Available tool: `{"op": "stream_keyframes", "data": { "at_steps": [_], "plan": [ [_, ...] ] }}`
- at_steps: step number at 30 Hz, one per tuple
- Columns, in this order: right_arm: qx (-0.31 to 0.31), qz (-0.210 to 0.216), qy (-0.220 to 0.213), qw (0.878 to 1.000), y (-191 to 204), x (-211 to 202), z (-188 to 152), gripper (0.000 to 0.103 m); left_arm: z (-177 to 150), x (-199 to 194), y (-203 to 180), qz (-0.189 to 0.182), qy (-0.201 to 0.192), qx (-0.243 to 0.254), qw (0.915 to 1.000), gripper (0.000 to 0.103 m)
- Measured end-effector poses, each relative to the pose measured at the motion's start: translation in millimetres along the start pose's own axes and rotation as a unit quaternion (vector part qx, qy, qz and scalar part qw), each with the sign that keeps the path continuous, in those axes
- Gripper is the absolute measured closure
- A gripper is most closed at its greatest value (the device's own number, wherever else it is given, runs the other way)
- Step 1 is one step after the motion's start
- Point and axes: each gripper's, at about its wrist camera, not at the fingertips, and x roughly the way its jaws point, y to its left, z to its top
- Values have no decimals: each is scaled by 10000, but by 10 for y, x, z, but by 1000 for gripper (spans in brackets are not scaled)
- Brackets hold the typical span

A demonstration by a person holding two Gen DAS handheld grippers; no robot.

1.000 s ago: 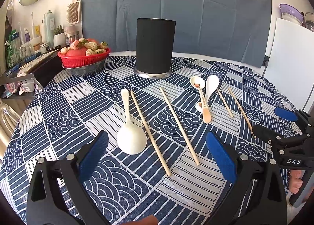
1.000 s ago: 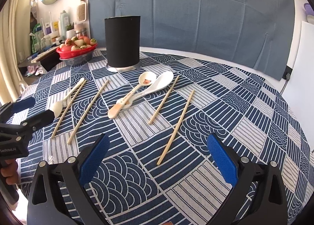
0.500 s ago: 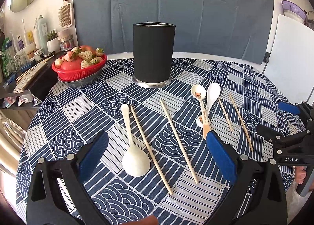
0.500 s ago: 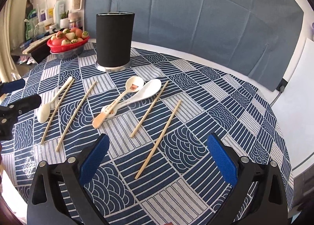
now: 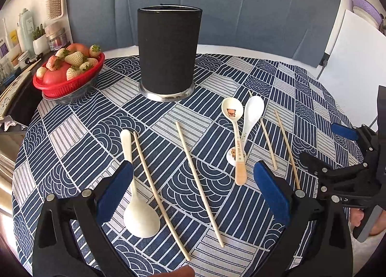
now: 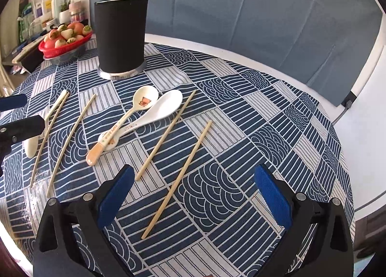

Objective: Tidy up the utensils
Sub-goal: 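Lower the left tool to a chopstick while the right tool lowers to another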

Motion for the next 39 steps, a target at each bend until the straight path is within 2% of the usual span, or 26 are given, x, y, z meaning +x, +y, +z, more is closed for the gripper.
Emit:
{"op": "stream_keyframes", "data": {
  "at_steps": [8, 11, 16, 20, 25, 30, 33, 39],
  "plan": [
    [-39, 12, 236, 9997, -42, 185, 72, 7, 175, 305, -76, -198, 610, -60, 9979, 5],
    [-30, 33, 382, 9993, -53, 273, 98, 7, 241, 449, -92, -341, 957, -144, 9947, 5],
    [68, 167, 743, 9971, -95, 438, 130, 7, 323, 658, -54, -371, 1464, -317, 9880, 5],
    [157, 330, 1014, 9942, -121, 577, 136, 7, 363, 838, -1, -463, 1938, -518, 9786, 6],
    [304, 444, 1347, 9894, -152, 760, 111, 7, 377, 1071, 8, -705, 2532, -715, 9622, 6],
    [673, 791, 1500, 9832, -265, 841, 89, 7, 406, 1146, -75, -388, 2660, -566, 9615, 6],
    [666, 794, 1449, 9840, -260, 827, 76, 6, 424, 1167, -97, -294, 2772, -581, 9586, 6],
    [687, 802, 1279, 9862, -282, 789, 43, 6, 491, 1208, 63, -323, 2727, -1507, 9497, 6]
  ]
}}
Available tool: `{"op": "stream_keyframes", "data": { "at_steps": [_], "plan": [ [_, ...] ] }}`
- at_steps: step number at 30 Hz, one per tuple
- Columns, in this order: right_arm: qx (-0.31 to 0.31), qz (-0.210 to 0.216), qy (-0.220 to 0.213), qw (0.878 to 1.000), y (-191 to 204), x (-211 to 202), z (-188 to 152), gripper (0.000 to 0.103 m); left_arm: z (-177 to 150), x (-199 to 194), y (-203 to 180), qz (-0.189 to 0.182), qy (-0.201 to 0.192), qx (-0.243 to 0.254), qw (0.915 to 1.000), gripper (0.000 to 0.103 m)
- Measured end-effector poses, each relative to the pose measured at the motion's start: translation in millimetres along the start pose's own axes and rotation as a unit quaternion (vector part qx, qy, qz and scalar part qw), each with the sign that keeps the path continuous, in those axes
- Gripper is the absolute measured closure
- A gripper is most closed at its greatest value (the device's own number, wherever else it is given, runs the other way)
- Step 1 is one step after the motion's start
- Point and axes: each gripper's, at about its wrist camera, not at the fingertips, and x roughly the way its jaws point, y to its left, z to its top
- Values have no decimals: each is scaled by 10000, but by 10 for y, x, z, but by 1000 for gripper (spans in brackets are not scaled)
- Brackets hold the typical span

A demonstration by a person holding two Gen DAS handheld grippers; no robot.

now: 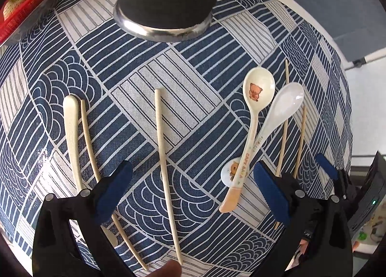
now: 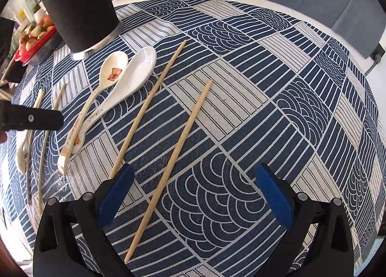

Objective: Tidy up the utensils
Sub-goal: 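Lower the left tool to a chopstick while the right tool lowers to another, then close the left tool on a wooden chopstick while the right tool closes on another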

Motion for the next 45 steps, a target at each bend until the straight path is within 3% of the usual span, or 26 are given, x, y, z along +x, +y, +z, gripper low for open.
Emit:
{"op": "stream_keyframes", "data": {
  "at_steps": [9, 10, 11, 13, 15, 18, 22, 25, 26, 28, 36, 45],
  "plan": [
    [-167, 50, 177, 9997, -21, -23, 23, 7, -42, -31, -2, 58, -76, 106, 9999, 6],
    [-167, 51, 195, 9997, -30, -25, 27, 8, -63, -58, 24, 118, -96, 61, 9999, 12],
    [-174, 56, 193, 9996, -40, -28, 27, 8, -50, -76, 36, 236, -126, -45, 9996, 26],
    [-176, 49, 171, 9997, -68, -40, 27, 13, -34, -121, 122, 321, -137, -269, 9990, 38],
    [-145, 36, 156, 9998, -111, -54, 35, 19, -8, -134, 158, 251, -107, -235, 9994, 38],
    [-154, 38, 123, 9998, -145, -98, 37, 37, -8, -141, 157, 330, -190, -219, 9990, 40],
    [-341, 124, 164, 9992, -98, -143, 37, 74, -61, -118, 51, 808, -300, 172, 9961, 48],
    [-402, 156, 156, 9989, -55, -141, 30, 94, -109, -114, 11, 1129, -391, 368, 9922, 67],
    [-348, 173, 141, 9991, -69, -140, 28, 95, -121, -118, 16, 1231, -424, 430, 9906, 81],
    [-186, 281, 121, 9994, -127, -140, 24, 97, -154, -135, 41, 1185, -471, 554, 9903, 98],
    [180, 771, 186, 9967, -306, -170, 25, 98, -292, -144, 19, 1098, -453, 718, 9903, 99],
    [233, 895, 75, 9957, -318, -311, 57, 98, -352, -308, 177, 848, -486, 613, 9933, 99]
  ]
}}
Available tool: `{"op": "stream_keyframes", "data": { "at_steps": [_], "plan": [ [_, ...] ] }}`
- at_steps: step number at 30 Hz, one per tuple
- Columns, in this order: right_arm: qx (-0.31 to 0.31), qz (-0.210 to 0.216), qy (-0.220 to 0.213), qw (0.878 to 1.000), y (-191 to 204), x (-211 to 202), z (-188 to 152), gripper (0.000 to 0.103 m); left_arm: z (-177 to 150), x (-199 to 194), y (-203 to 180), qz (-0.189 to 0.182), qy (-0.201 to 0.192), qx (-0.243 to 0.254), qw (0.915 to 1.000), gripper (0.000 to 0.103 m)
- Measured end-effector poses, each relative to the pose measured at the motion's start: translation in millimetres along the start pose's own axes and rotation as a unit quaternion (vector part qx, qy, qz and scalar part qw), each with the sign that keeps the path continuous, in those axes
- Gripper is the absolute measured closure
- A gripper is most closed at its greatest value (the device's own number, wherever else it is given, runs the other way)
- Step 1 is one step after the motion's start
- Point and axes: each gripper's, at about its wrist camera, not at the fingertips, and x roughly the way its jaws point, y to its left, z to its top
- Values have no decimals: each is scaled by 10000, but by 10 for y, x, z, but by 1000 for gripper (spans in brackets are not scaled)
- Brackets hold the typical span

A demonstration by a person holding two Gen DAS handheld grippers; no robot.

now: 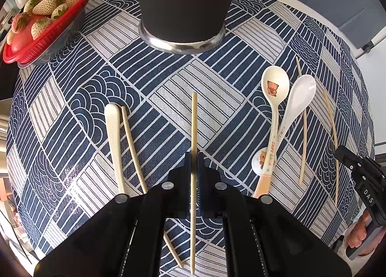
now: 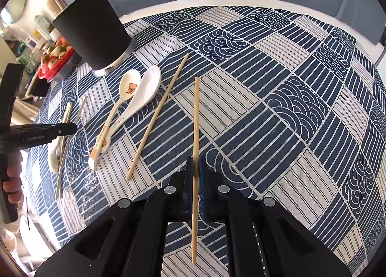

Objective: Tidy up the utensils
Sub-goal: 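Close the left tool on a wooden chopstick while the right tool closes on another, then lift the left tool's chopstick over the black cup while the right tool carries its chopstick there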

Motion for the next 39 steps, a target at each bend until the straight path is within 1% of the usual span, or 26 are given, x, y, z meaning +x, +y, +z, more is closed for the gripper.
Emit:
{"op": "stream_keyframes", "data": {
  "at_steps": [4, 9, 16, 23, 24, 26, 29, 34, 36, 39],
  "plan": [
    [8, 64, -32, 10000, 42, -46, 40, 98, 53, -61, 100, -154, -39, -74, 9998, 99],
    [-63, 100, -132, 9998, 139, -150, 106, 98, 83, -226, 183, -328, -210, -161, 9991, 99],
    [-210, 131, -322, 9992, 296, -340, 250, 98, 126, -534, 314, -512, -528, -228, 9970, 99],
    [-356, 176, -593, 9975, 455, -584, 402, 98, 156, -848, 460, -720, -857, -297, 9933, 99],
    [-373, 185, -636, 9971, 478, -621, 425, 98, 177, -869, 437, -737, -912, -304, 9926, 99],
    [-421, 168, -728, 9963, 529, -692, 477, 98, 186, -966, 448, -789, -1086, -319, 9904, 98],
    [-461, 209, -851, 9951, 596, -795, 570, 98, 215, -1123, 473, -769, -1328, -291, 9877, 98],
    [-527, 273, -1120, 9919, 710, -976, 757, 98, 324, -1382, 433, -798, -1719, -145, 9818, 98],
    [-547, 300, -1223, 9905, 757, -1041, 840, 98, 378, -1495, 416, -790, -1916, -104, 9782, 98],
    [-586, 387, -1372, 9881, 831, -1133, 968, 98, 464, -1689, 376, -751, -2281, 56, 9707, 98]
  ]
}}
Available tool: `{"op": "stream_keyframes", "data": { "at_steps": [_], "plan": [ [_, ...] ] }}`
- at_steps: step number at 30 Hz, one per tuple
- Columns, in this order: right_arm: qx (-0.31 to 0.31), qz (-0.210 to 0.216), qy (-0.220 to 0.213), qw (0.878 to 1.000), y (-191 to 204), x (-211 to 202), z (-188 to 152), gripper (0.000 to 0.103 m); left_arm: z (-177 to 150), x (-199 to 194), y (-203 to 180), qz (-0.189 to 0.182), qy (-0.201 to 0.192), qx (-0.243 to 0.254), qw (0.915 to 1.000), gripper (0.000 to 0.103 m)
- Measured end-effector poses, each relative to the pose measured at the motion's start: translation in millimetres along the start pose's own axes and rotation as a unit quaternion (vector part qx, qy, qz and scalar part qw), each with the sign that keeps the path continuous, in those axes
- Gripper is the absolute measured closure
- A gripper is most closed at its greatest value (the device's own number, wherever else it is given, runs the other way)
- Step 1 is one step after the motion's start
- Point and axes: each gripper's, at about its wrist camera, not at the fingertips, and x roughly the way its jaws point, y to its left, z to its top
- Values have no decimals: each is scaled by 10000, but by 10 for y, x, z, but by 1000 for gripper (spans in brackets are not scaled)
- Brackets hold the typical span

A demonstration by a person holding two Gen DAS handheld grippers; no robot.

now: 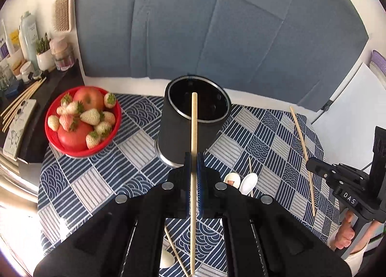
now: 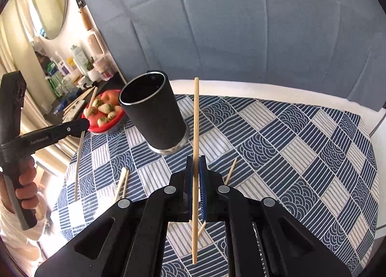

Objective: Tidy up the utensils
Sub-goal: 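Lift the left tool's chopstick over the black cup while the right tool carries its chopstick there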

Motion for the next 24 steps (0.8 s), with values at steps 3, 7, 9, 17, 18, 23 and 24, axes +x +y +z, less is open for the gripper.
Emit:
{"op": "stream_keyframes", "data": {
  "at_steps": [3, 7, 9, 17, 18, 23, 24],
  "plan": [
    [-25, 114, -196, 9997, 51, -57, 160, 98, 160, -83, -48, -106, -218, 109, 9996, 98],
    [-100, 225, -509, 9984, 116, -136, 397, 98, 337, -200, -94, -181, -577, 273, 9978, 98],
    [-102, 343, -651, 9972, 133, -162, 514, 98, 425, -268, -95, -236, -780, 281, 9963, 98],
    [-737, 787, -1698, 9796, 375, -378, 796, 98, 620, -537, -32, -605, -1734, 247, 9827, 98],
    [-814, 835, -1802, 9767, 408, -404, 822, 98, 636, -568, -27, -617, -1858, 264, 9803, 98],
    [-1150, 1215, -2409, 9560, 507, -474, 918, 98, 713, -699, -28, -855, -2375, 361, 9669, 98],
    [-1160, 1322, -2526, 9514, 506, -466, 935, 98, 713, -721, -35, -841, -2522, 404, 9632, 98]
  ]
}}
